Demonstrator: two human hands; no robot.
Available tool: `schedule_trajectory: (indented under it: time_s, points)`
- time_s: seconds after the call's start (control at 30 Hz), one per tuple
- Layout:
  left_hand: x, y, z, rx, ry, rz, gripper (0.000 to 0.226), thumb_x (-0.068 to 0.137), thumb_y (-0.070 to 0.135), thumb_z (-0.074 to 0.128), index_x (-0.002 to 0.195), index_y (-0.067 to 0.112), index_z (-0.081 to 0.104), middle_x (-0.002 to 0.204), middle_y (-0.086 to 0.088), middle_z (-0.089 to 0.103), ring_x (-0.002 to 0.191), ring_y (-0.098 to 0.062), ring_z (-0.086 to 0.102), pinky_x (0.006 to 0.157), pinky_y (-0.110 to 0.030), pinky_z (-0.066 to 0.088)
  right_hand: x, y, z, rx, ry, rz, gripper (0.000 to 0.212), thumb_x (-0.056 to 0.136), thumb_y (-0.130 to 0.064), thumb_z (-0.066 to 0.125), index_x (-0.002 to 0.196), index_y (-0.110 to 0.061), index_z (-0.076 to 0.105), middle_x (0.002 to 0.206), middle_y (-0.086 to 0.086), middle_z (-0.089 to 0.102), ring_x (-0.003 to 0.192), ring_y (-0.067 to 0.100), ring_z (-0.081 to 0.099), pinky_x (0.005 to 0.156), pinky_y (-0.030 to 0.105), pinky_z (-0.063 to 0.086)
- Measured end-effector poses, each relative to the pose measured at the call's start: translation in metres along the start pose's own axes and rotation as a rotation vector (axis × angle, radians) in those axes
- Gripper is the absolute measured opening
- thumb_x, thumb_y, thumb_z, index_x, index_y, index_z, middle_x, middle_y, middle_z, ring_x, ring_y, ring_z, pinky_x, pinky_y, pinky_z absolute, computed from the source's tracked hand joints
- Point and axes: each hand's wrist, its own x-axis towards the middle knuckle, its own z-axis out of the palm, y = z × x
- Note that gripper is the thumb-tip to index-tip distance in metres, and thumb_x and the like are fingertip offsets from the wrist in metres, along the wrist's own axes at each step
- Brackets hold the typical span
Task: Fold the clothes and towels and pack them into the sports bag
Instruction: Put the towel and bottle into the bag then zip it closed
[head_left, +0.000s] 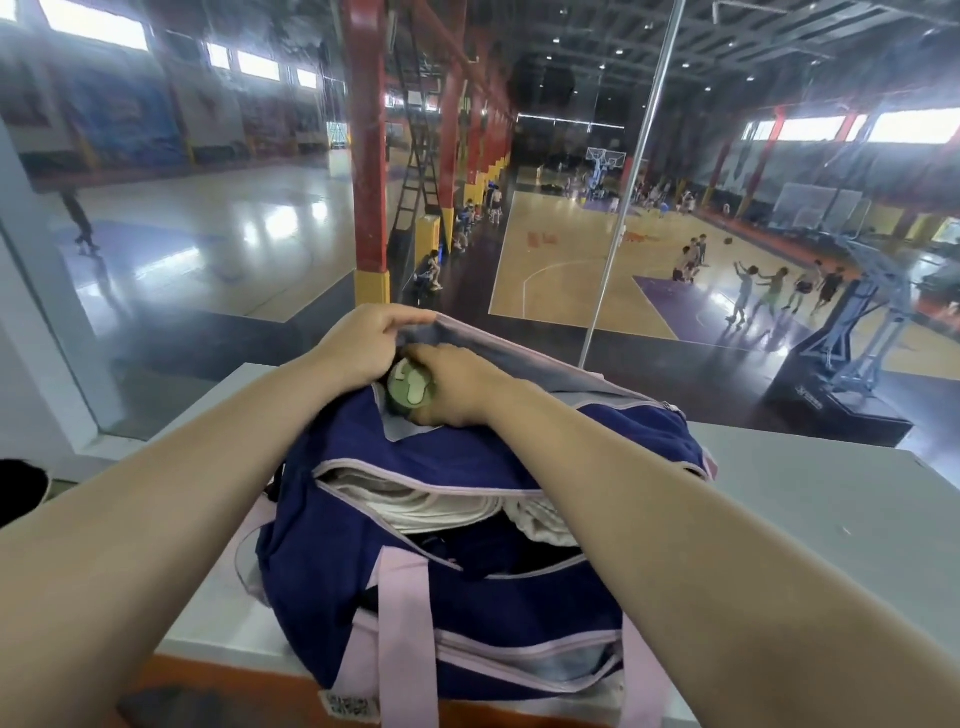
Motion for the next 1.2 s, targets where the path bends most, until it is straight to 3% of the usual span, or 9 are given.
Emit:
schedule_trajectory:
  time_s: [0.17,0.37,0.53,0.6,0.77,0.83,0.97,1.1,1.2]
  points:
    - [-0.014,-0.005,-0.006,-0.040,-0.023,-0.010,0.066,0.078,-0.016,0.037,0.120,0.024,0.068,0.122,0.007,0.067,0.120,-0.006,0.055,0.109,-0.025,0.036,-0.005,0.009,0.008,0.282,0.079,0.289,0.085,0.078,-0.042,0.072,0.145,-0.013,0.028,0.133,0.011,0.057,0.120,0.030,0.054,0.091,0.033,0.044]
    - [-0.023,0.001,-0.015,-0.047,-0.020,-0.022,0.050,0.094,-0.007,0.043,0.135,0.020,0.050,0.132,0.008,0.054,0.120,-0.011,0.052,0.100,-0.023,0.036,-0.023,0.013,0.001,0.237,0.070,0.253,0.093,0.077,-0.049,0.073,0.148,-0.019,0.020,0.140,0.016,0.046,0.124,0.033,0.049,0.099,0.038,0.042]
    - [-0.050,-0.002,-0.035,-0.184,-0.055,-0.205,0.036,0.098,0.011,0.047,0.132,0.023,0.048,0.129,0.010,0.058,0.118,-0.008,0.054,0.103,-0.029,0.040,-0.051,0.014,-0.012,0.273,0.240,0.169,0.063,0.086,-0.034,0.065,0.139,-0.017,0.037,0.133,0.005,0.055,0.117,0.023,0.054,0.091,0.033,0.044]
    - [-0.063,-0.007,-0.041,-0.215,-0.056,-0.266,0.036,0.098,0.008,0.041,0.127,0.026,0.051,0.125,0.011,0.061,0.118,-0.007,0.055,0.101,-0.028,0.040,-0.065,0.018,-0.019,0.210,0.253,0.195,0.051,0.090,-0.025,0.058,0.136,-0.015,0.040,0.126,0.006,0.058,0.112,0.024,0.055,0.084,0.032,0.042]
    - [-0.087,-0.008,-0.044,-0.251,0.021,-0.331,0.045,0.092,-0.004,0.035,0.120,0.027,0.053,0.125,0.005,0.061,0.121,-0.011,0.055,0.107,-0.033,0.040,-0.090,0.027,-0.028,0.220,0.271,0.251,0.045,0.090,-0.006,0.047,0.134,-0.016,0.041,0.117,0.006,0.059,0.106,0.025,0.055,0.092,0.038,0.045]
    - [-0.094,0.001,-0.040,-0.223,0.055,-0.301,0.047,0.090,-0.006,0.038,0.121,0.025,0.054,0.125,0.005,0.060,0.120,-0.009,0.054,0.107,-0.029,0.038,-0.096,0.030,-0.032,0.229,0.297,0.282,0.045,0.088,-0.003,0.045,0.131,-0.018,0.045,0.112,0.002,0.059,0.101,0.023,0.055,0.091,0.038,0.047]
    - [-0.098,0.038,-0.023,-0.002,0.114,-0.125,0.041,0.089,0.001,0.046,0.122,0.023,0.057,0.117,0.010,0.059,0.109,-0.007,0.053,0.087,-0.018,0.037,-0.116,0.045,-0.046,0.394,0.522,0.451,0.045,0.081,0.003,0.046,0.119,-0.018,0.057,0.101,-0.002,0.065,0.093,0.017,0.055,0.079,0.026,0.041]
    - [-0.082,0.074,0.008,0.100,0.119,0.089,0.046,0.086,0.002,0.047,0.125,0.023,0.057,0.125,0.007,0.060,0.116,-0.010,0.052,0.098,-0.026,0.039,-0.151,0.073,-0.049,0.495,0.769,0.697,0.038,0.082,0.001,0.048,0.113,-0.017,0.061,0.102,-0.004,0.064,0.100,0.022,0.058,0.081,0.028,0.041]
    - [-0.070,0.112,0.042,0.071,0.043,0.108,0.042,0.088,0.004,0.046,0.123,0.025,0.058,0.124,0.004,0.060,0.117,-0.012,0.052,0.102,-0.029,0.039,-0.178,0.092,-0.038,0.483,0.788,0.854,0.044,0.086,-0.005,0.050,0.127,-0.018,0.055,0.125,0.003,0.060,0.116,0.026,0.054,0.095,0.034,0.042]
